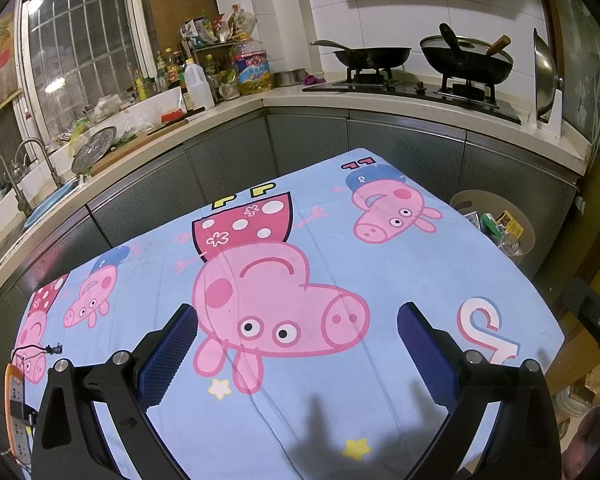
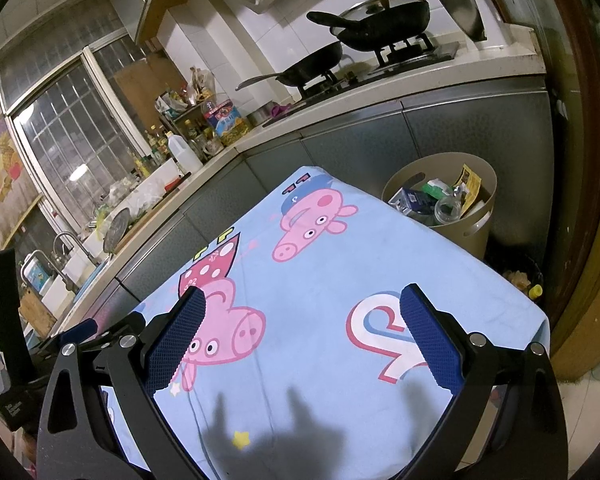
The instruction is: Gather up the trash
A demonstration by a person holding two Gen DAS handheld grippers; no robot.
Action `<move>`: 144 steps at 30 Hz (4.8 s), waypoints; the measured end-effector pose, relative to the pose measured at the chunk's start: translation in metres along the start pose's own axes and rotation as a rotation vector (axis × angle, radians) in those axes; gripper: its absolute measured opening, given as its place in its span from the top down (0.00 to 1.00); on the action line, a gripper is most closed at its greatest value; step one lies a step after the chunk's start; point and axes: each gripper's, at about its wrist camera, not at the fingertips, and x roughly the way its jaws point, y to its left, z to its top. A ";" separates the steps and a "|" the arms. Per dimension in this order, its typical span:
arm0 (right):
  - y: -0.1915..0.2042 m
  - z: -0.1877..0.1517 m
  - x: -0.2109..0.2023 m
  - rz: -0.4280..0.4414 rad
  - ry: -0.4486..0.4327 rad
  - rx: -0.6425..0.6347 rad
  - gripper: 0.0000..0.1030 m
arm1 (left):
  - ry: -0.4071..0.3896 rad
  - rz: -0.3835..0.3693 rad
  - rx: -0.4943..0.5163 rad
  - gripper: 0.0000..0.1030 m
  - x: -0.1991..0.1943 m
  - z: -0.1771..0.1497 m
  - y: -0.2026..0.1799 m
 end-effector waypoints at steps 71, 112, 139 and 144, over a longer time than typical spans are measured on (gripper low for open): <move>0.014 -0.005 0.018 -0.024 0.071 -0.015 0.06 | -0.036 -0.018 0.023 0.04 -0.002 0.037 0.002; 0.011 -0.017 0.036 -0.060 0.113 -0.042 0.06 | 0.060 -0.050 -0.052 0.03 0.042 0.024 0.022; 0.026 -0.012 0.229 -0.213 0.343 -0.452 0.05 | 0.205 0.293 -0.430 0.03 0.135 -0.092 0.209; 0.025 -0.011 0.228 -0.213 0.342 -0.451 0.05 | 0.196 0.289 -0.466 0.02 0.136 -0.098 0.228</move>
